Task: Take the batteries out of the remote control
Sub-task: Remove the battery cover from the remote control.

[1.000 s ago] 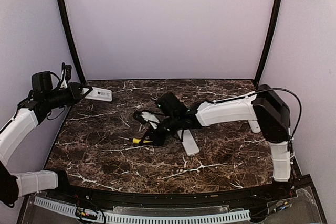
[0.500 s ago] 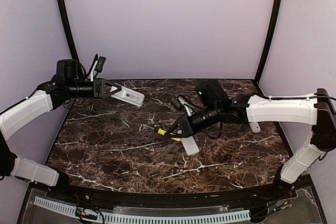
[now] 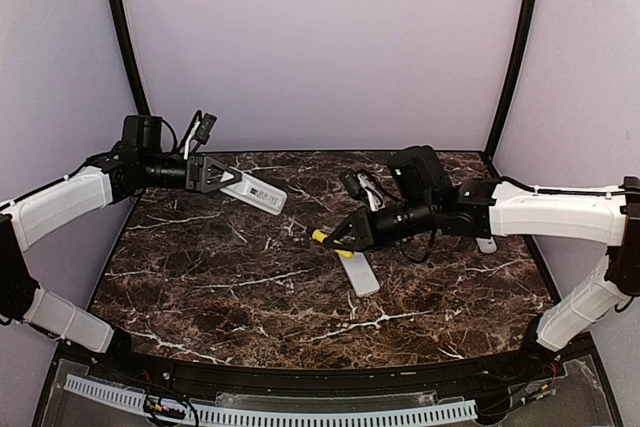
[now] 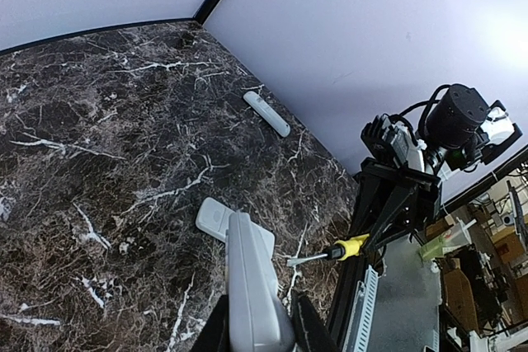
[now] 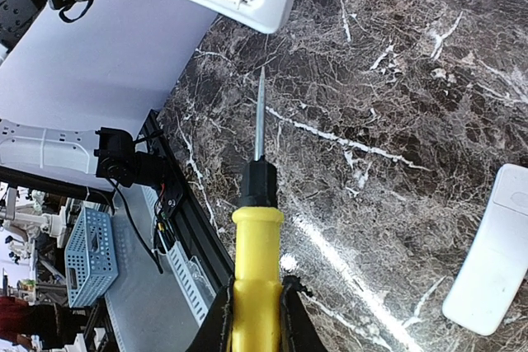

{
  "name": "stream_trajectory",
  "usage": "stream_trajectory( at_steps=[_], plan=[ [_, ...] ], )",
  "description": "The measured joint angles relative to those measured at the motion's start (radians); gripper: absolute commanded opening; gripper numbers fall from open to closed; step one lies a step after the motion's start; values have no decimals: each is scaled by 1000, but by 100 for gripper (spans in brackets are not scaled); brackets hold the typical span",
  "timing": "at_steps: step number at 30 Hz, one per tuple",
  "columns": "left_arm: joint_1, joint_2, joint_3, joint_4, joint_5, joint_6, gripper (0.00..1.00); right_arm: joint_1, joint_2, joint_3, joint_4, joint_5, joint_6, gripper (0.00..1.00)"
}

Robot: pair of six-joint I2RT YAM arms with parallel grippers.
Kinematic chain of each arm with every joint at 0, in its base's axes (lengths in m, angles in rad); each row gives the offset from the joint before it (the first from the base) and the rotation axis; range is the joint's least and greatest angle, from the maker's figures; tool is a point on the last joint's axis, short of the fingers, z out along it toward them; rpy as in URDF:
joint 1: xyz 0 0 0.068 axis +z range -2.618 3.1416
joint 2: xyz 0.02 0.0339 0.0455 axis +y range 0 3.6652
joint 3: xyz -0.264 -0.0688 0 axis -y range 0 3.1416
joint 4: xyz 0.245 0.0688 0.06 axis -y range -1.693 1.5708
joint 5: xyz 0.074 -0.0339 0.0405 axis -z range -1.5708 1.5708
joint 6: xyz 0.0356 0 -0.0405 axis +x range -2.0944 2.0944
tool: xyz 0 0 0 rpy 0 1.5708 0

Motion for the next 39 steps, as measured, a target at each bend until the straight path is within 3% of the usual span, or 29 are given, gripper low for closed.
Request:
stream_trajectory(
  at_steps=[39],
  plan=[
    [-15, 23, 0, -2, 53, -27, 0, 2, 66, 71, 22, 20, -17, 0]
  ],
)
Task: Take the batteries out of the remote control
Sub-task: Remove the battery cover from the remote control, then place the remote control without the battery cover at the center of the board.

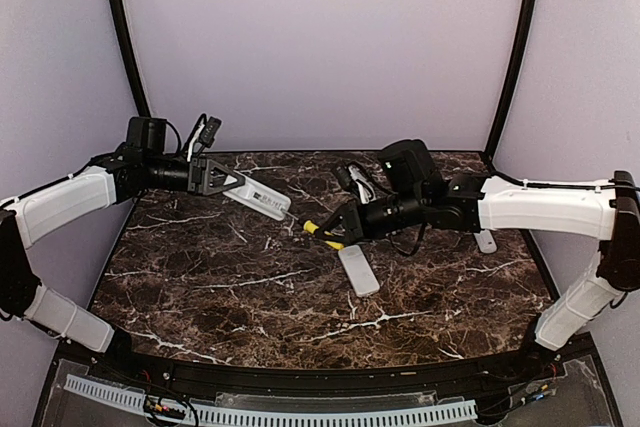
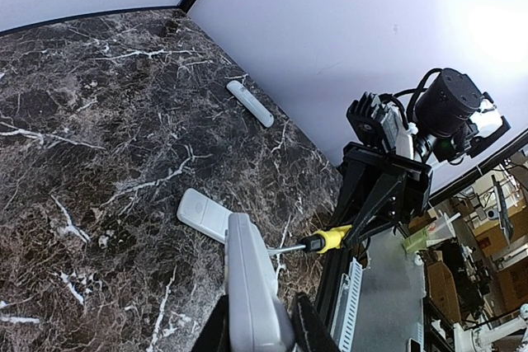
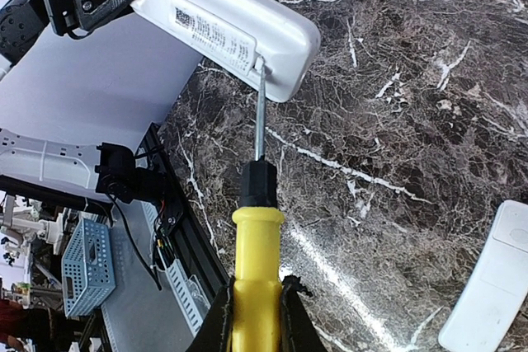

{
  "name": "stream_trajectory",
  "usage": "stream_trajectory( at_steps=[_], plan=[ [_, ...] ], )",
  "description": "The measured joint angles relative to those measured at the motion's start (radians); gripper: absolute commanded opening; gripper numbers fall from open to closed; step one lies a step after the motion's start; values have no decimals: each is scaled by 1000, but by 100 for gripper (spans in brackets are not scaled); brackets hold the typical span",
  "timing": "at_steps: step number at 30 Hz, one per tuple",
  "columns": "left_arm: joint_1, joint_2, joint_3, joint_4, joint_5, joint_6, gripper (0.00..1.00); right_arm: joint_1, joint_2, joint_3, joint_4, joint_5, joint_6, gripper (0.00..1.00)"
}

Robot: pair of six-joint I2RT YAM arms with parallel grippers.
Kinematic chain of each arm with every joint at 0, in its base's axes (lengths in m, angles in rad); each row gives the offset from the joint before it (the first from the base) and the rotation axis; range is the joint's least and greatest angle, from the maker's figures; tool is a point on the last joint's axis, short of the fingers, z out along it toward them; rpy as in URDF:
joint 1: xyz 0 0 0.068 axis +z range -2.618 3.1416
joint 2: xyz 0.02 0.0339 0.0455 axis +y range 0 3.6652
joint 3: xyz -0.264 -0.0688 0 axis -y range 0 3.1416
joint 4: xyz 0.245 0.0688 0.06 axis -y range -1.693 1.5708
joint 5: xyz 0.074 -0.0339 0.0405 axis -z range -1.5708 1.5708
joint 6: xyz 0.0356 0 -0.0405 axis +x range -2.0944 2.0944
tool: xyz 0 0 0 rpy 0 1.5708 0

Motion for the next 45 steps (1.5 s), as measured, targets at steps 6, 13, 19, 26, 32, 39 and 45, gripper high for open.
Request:
stream_trajectory(
  at_steps=[6, 13, 19, 26, 32, 39, 45],
  plan=[
    [1, 2, 0, 2, 2, -3, 0, -2, 0, -34, 59, -18, 15, 0],
    [2, 9, 0, 2, 14, -3, 0, -13, -9, -109, 176, -53, 21, 0],
    [0, 11, 0, 1, 45, -3, 0, -19, -15, -171, 300, -103, 37, 0],
    [0, 11, 0, -10, 25, 2, 0, -24, -23, -200, 364, -135, 52, 0],
    [0, 15, 0, -14, -13, 2, 0, -24, -44, -201, 389, -145, 50, 0],
    [0, 32, 0, -19, -66, -13, 0, -24, -50, -201, 375, -146, 29, 0],
    [0, 35, 0, -19, -75, -23, 0, -24, -65, -195, 316, -118, -6, 0]
  ],
)
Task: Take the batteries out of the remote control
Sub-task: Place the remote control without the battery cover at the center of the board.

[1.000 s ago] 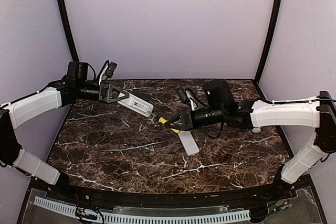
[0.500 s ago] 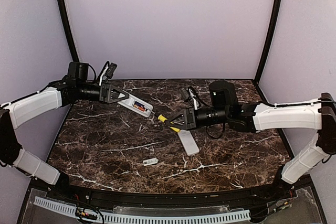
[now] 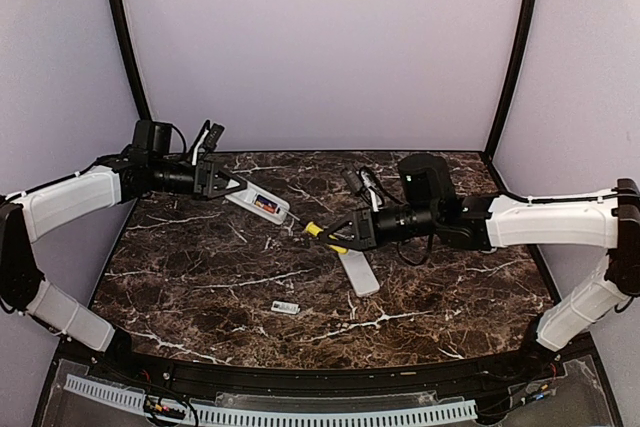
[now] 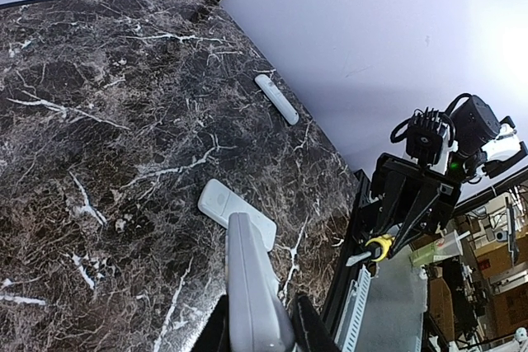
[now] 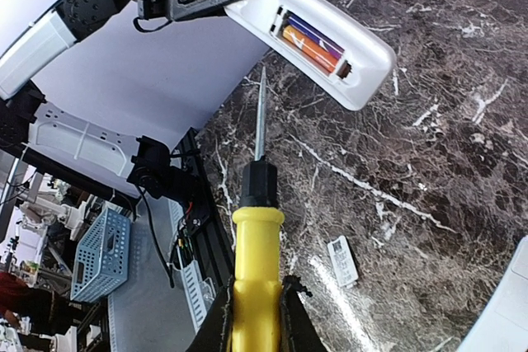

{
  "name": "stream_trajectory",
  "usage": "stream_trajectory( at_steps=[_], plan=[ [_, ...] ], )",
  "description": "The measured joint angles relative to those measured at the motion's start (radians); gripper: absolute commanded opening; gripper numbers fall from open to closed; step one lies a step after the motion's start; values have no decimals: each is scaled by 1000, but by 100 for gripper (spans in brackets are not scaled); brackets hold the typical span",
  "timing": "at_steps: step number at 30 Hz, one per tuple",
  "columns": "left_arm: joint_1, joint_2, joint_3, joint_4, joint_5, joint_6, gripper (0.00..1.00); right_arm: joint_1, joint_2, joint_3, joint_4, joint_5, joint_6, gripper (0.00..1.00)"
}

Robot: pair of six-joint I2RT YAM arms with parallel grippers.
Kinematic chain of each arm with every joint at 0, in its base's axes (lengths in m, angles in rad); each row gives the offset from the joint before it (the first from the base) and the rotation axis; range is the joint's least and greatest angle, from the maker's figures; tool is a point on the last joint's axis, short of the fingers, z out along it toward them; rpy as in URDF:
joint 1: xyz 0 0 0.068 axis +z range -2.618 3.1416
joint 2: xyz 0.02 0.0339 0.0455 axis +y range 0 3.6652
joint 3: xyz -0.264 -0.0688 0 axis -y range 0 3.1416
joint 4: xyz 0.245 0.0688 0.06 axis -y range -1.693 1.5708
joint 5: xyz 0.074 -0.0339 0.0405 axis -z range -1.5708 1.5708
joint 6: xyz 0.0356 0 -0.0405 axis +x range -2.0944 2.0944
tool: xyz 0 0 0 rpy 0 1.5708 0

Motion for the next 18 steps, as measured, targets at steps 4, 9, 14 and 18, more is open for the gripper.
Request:
stream_trajectory(
  at_steps=[4, 9, 14, 18],
  plan=[
    [0, 24, 0, -11, 6, 3, 0, 0, -8, 10, -93, 43, -49, 0],
    [-10, 87, 7, -71, 8, 25, 0, -3, -48, 18, -192, 111, -92, 0],
    [-74, 198, 67, -145, 30, 63, 0, -8, -55, 18, -212, 143, -100, 0],
    [-137, 277, 104, -182, 60, 85, 0, -11, -56, 15, -209, 150, -100, 0]
  ],
)
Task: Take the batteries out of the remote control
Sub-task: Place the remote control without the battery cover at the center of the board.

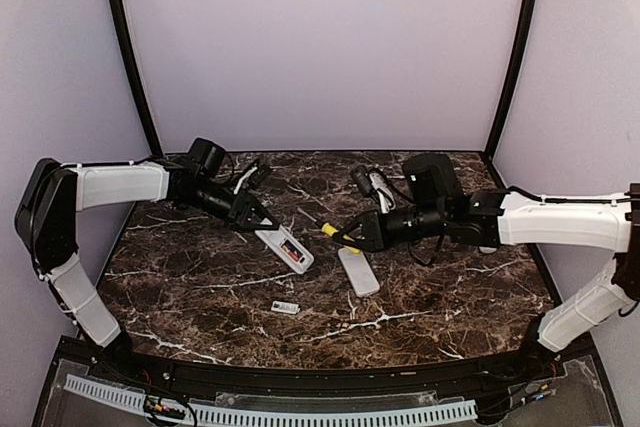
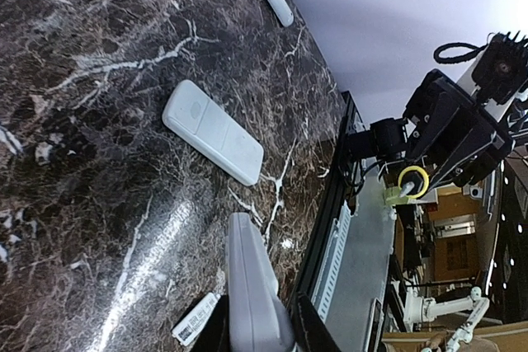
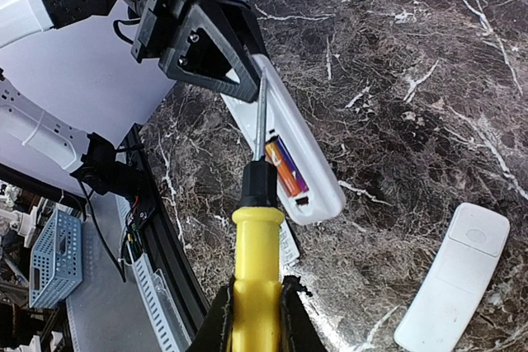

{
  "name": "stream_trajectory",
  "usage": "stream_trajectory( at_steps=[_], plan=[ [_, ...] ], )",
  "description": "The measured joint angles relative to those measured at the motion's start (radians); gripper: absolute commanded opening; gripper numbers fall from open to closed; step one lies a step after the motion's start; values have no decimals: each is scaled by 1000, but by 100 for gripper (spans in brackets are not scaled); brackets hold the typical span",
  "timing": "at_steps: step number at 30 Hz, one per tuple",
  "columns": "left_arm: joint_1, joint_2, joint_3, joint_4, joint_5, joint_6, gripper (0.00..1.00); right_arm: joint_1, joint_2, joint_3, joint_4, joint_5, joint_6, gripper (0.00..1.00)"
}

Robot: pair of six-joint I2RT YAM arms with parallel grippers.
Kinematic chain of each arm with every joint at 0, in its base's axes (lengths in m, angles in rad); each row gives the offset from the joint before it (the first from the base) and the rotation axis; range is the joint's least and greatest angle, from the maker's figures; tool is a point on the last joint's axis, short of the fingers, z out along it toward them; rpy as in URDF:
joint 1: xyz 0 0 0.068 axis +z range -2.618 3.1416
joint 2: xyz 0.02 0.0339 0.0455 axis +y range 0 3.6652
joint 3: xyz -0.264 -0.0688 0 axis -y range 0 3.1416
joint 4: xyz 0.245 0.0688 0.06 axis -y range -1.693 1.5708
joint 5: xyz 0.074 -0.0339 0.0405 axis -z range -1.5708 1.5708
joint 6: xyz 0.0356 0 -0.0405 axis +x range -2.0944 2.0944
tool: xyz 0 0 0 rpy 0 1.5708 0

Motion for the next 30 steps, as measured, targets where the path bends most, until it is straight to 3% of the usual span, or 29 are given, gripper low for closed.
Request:
stream_trajectory(
  at_steps=[7, 12, 16, 21, 30],
  plan=[
    [-85, 163, 100, -84, 20, 49, 1, -7, -36, -53, 16, 25, 0, 0],
    [-117, 234, 142, -107, 10, 54, 12, -11, -79, -93, 48, 45, 0, 0],
    [-137, 280, 184, -108, -26, 56, 15, -12, -99, -116, 80, 63, 0, 0],
    [-150, 340, 214, -107, -42, 60, 24, -12, -101, -129, 113, 67, 0, 0],
    [-157, 370, 224, -87, -179, 76, 53, -12, -100, -140, 161, 68, -1, 0]
  ],
)
